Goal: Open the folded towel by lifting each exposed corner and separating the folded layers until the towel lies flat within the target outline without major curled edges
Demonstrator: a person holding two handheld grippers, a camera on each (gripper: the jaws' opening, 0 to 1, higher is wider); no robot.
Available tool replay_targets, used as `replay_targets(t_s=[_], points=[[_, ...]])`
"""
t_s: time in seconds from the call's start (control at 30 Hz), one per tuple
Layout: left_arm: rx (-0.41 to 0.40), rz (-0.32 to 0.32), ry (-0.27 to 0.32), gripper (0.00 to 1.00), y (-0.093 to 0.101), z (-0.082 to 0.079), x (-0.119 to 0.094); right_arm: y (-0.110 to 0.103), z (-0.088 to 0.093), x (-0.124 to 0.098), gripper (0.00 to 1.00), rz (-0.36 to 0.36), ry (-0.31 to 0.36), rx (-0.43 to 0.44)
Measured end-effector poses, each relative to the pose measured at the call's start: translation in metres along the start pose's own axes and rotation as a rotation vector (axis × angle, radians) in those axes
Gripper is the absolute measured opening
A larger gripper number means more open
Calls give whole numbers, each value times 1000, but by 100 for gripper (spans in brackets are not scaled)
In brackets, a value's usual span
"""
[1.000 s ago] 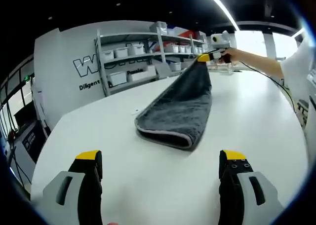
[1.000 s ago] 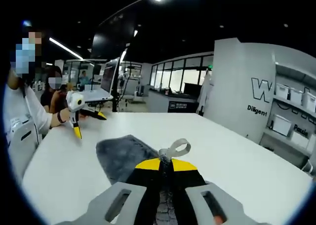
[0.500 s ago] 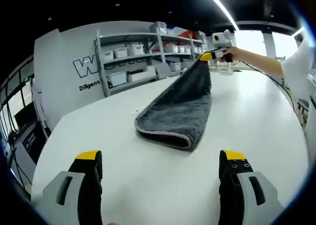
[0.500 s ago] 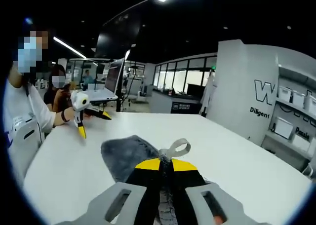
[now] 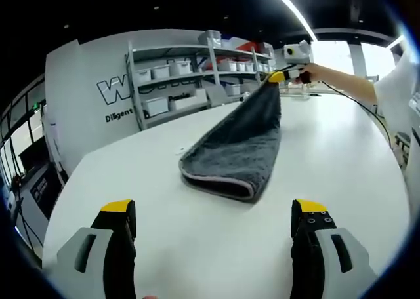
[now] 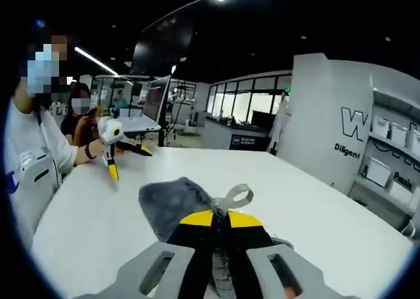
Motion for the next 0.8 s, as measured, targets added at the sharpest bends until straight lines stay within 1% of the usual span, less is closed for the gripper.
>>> replay_targets(t_s=[0.33, 0.8], points=[[-1, -3, 1, 97, 0, 0, 0, -7, 1, -9, 1, -13, -7, -23], [0, 0, 1, 97, 1, 0, -1, -19, 7, -18, 1, -35, -30, -62]])
Point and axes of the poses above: the point that each gripper's makers call its tool centre point, and the gripper's own axes: x roughly forward along the fingers, y roughly to its right, z roughly out of its underside, the point moved 9 cm from there along -x, roughly backward along the fingers, and after that the axes turned 10 degrees about -y, right-handed, at the moved point
